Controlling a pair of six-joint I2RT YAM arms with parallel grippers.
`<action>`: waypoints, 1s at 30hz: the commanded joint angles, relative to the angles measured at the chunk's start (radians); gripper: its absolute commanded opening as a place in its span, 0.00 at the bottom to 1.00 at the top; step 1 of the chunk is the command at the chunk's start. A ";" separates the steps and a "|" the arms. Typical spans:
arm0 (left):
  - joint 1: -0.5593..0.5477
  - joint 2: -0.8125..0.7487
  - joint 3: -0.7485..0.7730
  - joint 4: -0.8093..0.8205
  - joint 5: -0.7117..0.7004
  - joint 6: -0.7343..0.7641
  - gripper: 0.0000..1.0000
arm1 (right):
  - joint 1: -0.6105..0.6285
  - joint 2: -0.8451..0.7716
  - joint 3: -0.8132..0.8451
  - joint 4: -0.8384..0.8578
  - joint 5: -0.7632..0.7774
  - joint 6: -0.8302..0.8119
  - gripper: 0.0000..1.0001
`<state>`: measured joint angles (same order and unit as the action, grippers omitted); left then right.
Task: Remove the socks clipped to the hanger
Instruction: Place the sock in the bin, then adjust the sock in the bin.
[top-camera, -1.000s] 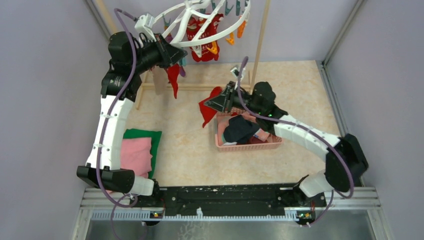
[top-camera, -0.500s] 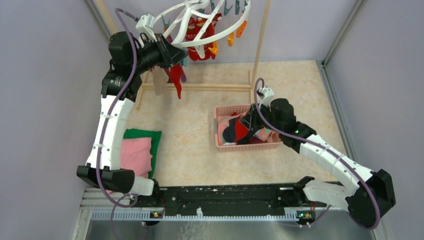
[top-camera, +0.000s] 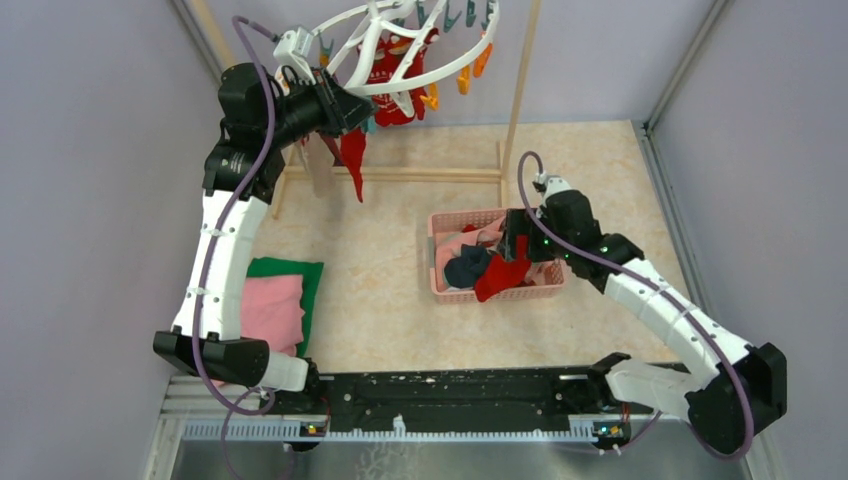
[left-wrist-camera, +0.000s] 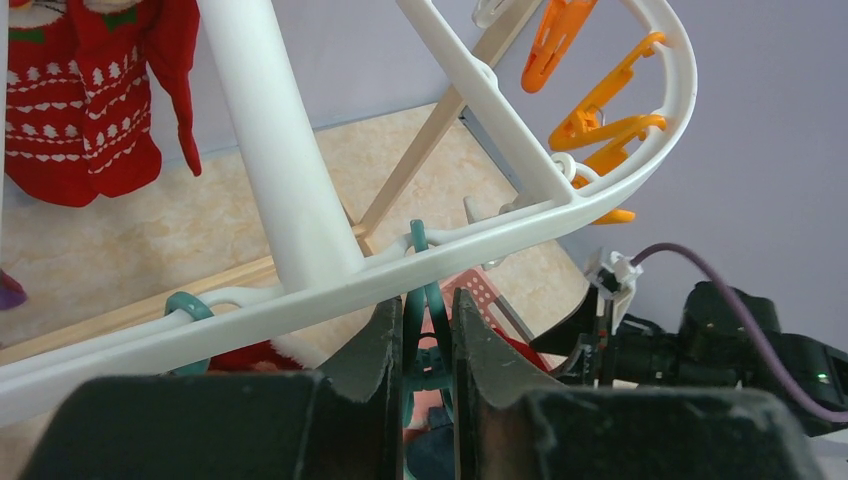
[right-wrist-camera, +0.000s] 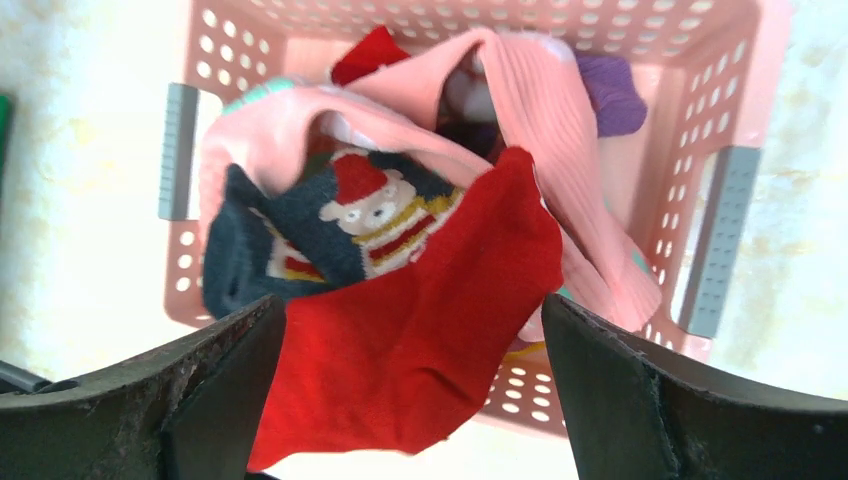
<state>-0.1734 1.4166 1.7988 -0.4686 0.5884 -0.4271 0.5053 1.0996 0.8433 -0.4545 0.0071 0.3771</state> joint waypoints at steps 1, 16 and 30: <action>-0.011 -0.003 0.028 0.024 0.048 0.008 0.00 | -0.004 -0.073 0.152 -0.162 0.040 -0.023 0.99; -0.012 0.000 0.031 0.017 0.053 0.024 0.00 | -0.004 -0.050 0.102 -0.182 -0.413 -0.037 0.47; -0.012 0.006 0.039 0.004 0.051 0.040 0.00 | -0.004 -0.305 -0.089 -0.430 -0.296 0.073 0.76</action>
<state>-0.1761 1.4166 1.7992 -0.4667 0.6048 -0.3931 0.5053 0.8021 0.8188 -0.8173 -0.2855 0.4213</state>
